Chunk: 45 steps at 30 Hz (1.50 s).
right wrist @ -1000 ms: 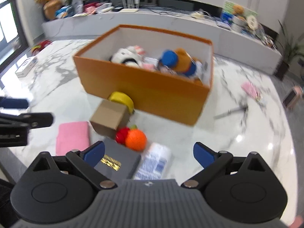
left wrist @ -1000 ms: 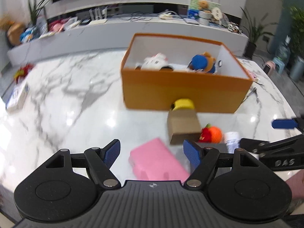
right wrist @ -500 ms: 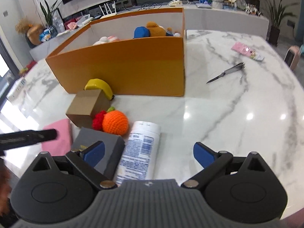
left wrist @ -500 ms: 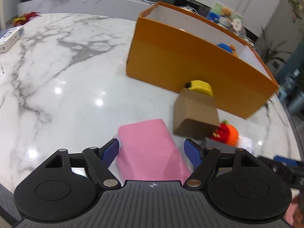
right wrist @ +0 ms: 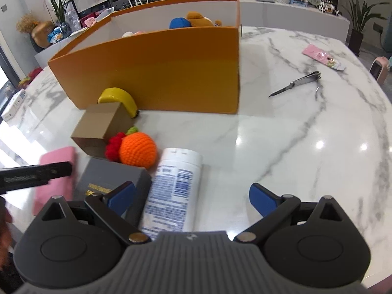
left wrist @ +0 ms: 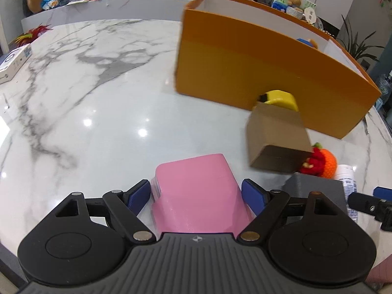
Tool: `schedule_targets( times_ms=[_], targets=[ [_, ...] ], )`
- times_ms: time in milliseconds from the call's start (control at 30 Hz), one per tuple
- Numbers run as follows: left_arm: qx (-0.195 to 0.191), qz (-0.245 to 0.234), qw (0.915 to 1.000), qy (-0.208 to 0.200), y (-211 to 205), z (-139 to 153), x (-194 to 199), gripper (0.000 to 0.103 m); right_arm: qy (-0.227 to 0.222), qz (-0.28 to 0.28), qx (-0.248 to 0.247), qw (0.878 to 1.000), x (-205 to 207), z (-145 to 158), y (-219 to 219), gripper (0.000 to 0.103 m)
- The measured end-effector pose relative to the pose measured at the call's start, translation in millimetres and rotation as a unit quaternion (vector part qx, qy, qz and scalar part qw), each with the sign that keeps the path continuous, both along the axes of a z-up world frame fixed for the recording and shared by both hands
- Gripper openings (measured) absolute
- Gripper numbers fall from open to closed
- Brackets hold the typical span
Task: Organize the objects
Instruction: 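Withdraw both tools from the box toward the remaining table items, then grasp the pink notebook with the left tool while the right tool grasps the white lotion bottle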
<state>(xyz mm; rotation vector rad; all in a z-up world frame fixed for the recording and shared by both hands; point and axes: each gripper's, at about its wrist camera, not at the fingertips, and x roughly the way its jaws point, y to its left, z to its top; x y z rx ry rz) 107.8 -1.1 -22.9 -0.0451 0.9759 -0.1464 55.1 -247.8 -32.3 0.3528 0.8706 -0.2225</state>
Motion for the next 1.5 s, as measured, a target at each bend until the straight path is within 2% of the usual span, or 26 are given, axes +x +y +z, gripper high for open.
schedule_targets(
  times_ms=[133, 233, 467, 567, 733, 1000, 1067, 1167, 1233, 1500],
  targets=[
    [-0.001, 0.007, 1.0, 0.005, 8.4, 0.5, -0.5, 0.096, 0.007, -0.022, -0.002, 1.0, 0.0, -2.8, -6.7, 0.1],
    [0.001, 0.008, 1.0, 0.006, 7.1, 1.3, -1.0, 0.096, 0.035, 0.003, 0.01, 0.999, 4.6, -12.7, -1.5, 0.1],
    [0.002, 0.002, 1.0, 0.008, 9.3, 0.5, 1.2, 0.097, 0.038, 0.041, -0.079, 0.995, 18.8, -21.9, 24.7, 0.102],
    [0.002, -0.002, 1.0, 0.009, 9.7, 0.9, 1.1, 0.097, 0.041, 0.046, -0.101, 0.993, 17.9, -20.7, 25.1, 0.101],
    [0.005, 0.001, 1.0, 0.003, 7.5, 0.0, -1.1, 0.097, 0.043, 0.03, -0.063, 0.997, 14.6, -24.3, 11.5, 0.101],
    [0.015, 0.019, 0.9995, -0.022, 0.7, -2.6, -12.1, 0.099, 0.036, 0.025, -0.063, 0.997, 14.4, -25.7, 17.1, 0.102],
    [0.032, 0.012, 0.999, -0.028, -4.6, -4.7, -14.1, 0.1, 0.032, 0.02, -0.065, 0.997, 12.8, -25.9, 18.6, 0.102],
    [0.078, -0.018, 0.996, -0.039, -17.2, -9.6, -17.3, 0.103, 0.024, 0.014, -0.067, 0.997, 10.7, -26.4, 20.6, 0.102],
    [0.064, -0.01, 0.9974, -0.033, -15.8, -12.1, -17.3, 0.103, 0.02, 0.012, -0.068, 0.997, 9.7, -26.8, 21.2, 0.102],
    [0.068, -0.009, 0.9968, -0.041, -17.7, -14.4, -20.8, 0.103, 0.01, 0.003, -0.072, 0.997, 9.9, -29.9, 21.0, 0.102]
  ],
)
